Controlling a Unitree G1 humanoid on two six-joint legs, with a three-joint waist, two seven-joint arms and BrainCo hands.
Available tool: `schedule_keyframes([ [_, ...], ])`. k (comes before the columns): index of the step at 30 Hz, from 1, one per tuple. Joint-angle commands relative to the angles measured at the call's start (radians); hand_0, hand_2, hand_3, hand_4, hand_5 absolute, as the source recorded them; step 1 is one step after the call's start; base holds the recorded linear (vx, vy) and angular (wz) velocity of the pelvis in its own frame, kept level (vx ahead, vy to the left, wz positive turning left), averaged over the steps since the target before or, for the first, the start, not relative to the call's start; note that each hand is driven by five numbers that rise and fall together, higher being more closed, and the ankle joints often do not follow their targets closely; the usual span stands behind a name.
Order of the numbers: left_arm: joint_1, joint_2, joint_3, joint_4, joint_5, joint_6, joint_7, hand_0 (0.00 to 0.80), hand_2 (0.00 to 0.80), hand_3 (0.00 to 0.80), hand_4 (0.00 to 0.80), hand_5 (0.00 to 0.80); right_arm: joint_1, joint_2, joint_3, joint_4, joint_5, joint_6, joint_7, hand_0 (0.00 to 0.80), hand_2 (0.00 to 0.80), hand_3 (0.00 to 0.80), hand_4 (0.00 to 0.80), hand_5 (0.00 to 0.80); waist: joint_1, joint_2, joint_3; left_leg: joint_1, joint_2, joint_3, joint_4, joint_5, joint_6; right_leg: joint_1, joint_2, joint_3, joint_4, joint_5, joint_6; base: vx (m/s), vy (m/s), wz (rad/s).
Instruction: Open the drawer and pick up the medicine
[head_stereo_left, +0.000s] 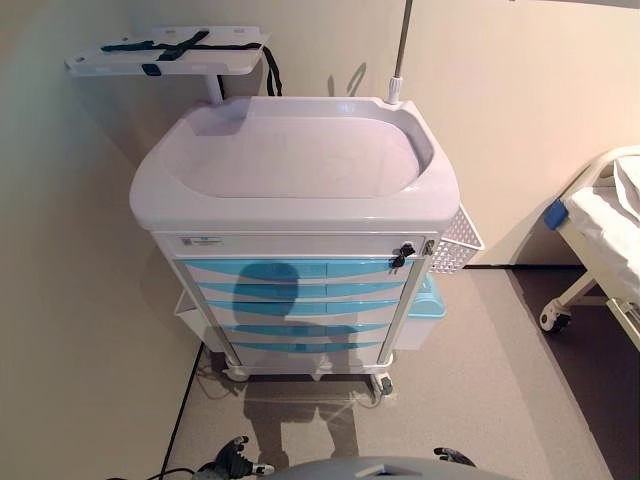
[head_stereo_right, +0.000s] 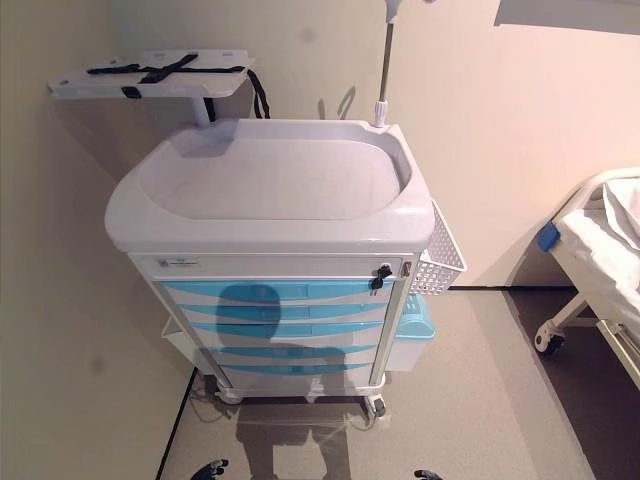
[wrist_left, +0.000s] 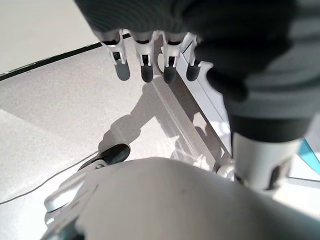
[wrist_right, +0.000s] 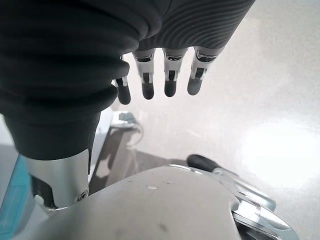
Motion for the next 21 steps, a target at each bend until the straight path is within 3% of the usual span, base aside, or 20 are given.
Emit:
schedule_keyframes([
  [1,-0.045,-0.064,-0.025,0.068,0.020,-0.022,0.002,0.000,0.000,0.000,0.000,0.000,-0.051,0.005,0.050,0.014,-0.015,-0.031,-0.006,0.000,0.000,0.000,0.000,0.000,-0.020,-0.039,-0.007,-0.019,-0.047,-0.003,-0.001,-0.026,0.027,-0.045,-0.035,-0.002,0.002,0.059,0.091,0.000,0.000,0.00],
  [9,-0.043,-0.061,-0.014,0.067,0.005,-0.020,0.000,0.000,0.000,0.000,0.000,0.000,-0.052,0.004,0.050,0.016,-0.016,-0.029,-0.002,0.000,0.000,0.000,0.000,0.000,-0.019,-0.038,-0.001,-0.019,-0.049,-0.005,0.001,-0.028,0.030,-0.048,-0.039,-0.006,0.011,0.055,0.092,0.000,0.000,0.00],
  [21,-0.064,-0.054,0.073,0.035,-0.148,-0.029,0.001,0.000,0.000,0.000,0.000,0.000,-0.064,-0.011,0.044,0.008,-0.014,-0.028,-0.007,0.000,0.000,0.000,0.000,0.000,-0.009,-0.041,0.037,-0.053,-0.059,-0.004,0.023,-0.032,0.042,-0.090,-0.049,-0.003,0.051,0.047,0.093,-0.003,0.007,0.00],
])
